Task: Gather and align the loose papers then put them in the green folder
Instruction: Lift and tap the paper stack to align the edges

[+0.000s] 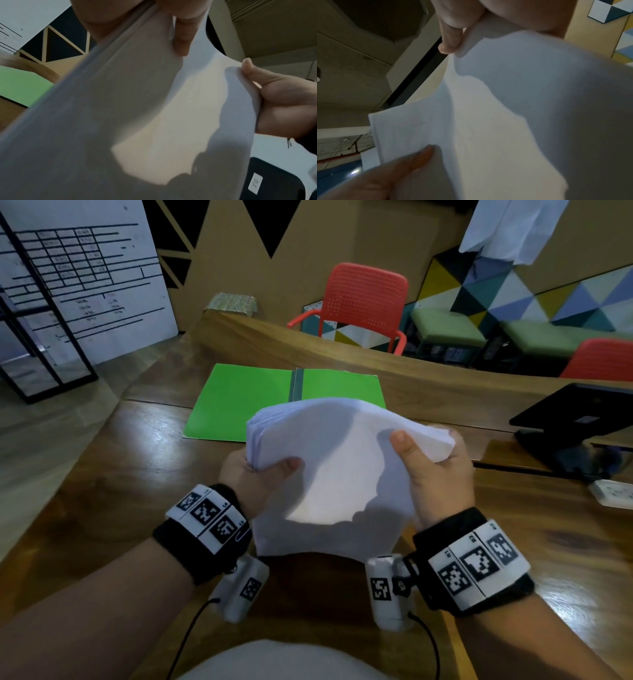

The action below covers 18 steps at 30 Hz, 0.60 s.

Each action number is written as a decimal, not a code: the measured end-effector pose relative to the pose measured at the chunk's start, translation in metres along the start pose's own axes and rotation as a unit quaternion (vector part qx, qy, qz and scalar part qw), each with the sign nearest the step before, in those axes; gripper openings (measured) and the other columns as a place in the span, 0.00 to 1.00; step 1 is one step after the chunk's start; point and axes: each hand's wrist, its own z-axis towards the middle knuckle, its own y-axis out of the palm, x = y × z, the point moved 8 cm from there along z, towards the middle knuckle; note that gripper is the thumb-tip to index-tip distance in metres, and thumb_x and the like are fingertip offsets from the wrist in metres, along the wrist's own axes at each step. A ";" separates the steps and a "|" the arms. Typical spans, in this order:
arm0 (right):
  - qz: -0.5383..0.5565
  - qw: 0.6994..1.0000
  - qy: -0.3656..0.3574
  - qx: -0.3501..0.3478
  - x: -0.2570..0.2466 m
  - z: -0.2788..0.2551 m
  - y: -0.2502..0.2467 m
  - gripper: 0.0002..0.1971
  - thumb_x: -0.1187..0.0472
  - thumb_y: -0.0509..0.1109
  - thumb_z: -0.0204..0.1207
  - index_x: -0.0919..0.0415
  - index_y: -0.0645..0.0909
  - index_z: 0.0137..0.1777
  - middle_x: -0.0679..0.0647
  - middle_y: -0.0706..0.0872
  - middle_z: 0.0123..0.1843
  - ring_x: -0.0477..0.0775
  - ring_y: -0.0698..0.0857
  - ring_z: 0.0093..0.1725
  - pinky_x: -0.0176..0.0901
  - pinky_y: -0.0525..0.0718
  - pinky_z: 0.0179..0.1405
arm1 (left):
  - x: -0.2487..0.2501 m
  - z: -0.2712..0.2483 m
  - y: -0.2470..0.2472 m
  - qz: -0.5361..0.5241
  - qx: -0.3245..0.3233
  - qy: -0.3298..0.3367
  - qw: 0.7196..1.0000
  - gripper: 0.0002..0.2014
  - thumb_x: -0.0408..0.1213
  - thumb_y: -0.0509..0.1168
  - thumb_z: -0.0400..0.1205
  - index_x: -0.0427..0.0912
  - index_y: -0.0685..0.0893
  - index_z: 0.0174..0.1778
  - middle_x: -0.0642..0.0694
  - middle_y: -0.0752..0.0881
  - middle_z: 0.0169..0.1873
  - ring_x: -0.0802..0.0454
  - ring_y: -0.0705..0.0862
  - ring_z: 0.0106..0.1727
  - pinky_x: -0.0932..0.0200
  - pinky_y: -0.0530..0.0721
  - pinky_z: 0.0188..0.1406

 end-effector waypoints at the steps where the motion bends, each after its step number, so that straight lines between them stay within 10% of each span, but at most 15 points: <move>1: -0.018 1.000 -0.020 0.015 -0.008 0.002 -0.003 0.25 0.56 0.81 0.51 0.50 0.71 0.46 0.47 0.80 0.44 0.41 0.84 0.39 0.34 0.83 0.38 | 0.002 -0.001 0.001 -0.012 0.000 -0.010 1.000 0.10 0.37 0.77 0.68 0.44 0.82 0.26 0.57 0.84 0.14 0.60 0.83 0.23 0.72 0.80 0.18; 6: -0.414 0.877 -0.234 0.065 -0.071 -0.008 0.008 0.38 0.45 0.81 0.54 0.51 0.71 0.65 0.51 0.71 0.64 0.54 0.71 0.68 0.57 0.73 0.67 | 0.060 -0.009 0.012 0.083 -0.039 0.159 0.983 0.17 0.36 0.72 0.73 0.46 0.77 0.18 0.61 0.79 0.09 0.68 0.76 0.16 0.78 0.72 0.17; 10: -0.511 0.785 -0.319 -0.146 -0.069 -0.022 0.061 0.12 0.49 0.70 0.66 0.54 0.81 0.46 0.49 0.84 0.43 0.54 0.82 0.45 0.57 0.82 0.47 | 0.102 -0.031 0.032 0.221 -0.120 0.362 0.897 0.15 0.52 0.62 0.69 0.44 0.82 0.38 0.39 0.87 0.25 0.46 0.82 0.27 0.56 0.81 0.29; 14: -0.426 0.836 -0.300 -0.173 -0.066 -0.018 0.053 0.09 0.53 0.73 0.65 0.59 0.81 0.35 0.56 0.83 0.29 0.58 0.81 0.32 0.50 0.80 0.32 | 0.081 -0.010 0.026 0.220 -0.164 0.252 0.928 0.09 0.48 0.77 0.62 0.49 0.88 0.33 0.45 0.85 0.25 0.53 0.80 0.32 0.57 0.80 0.36; 18: -0.205 0.950 -0.161 -0.174 -0.060 -0.002 0.016 0.07 0.67 0.79 0.63 0.55 0.86 0.38 0.51 0.90 0.33 0.46 0.84 0.30 0.39 0.83 0.31 | 0.021 0.027 -0.016 0.338 -0.148 0.026 0.929 0.13 0.42 0.82 0.58 0.44 0.91 0.35 0.44 0.89 0.33 0.46 0.85 0.39 0.52 0.84 0.46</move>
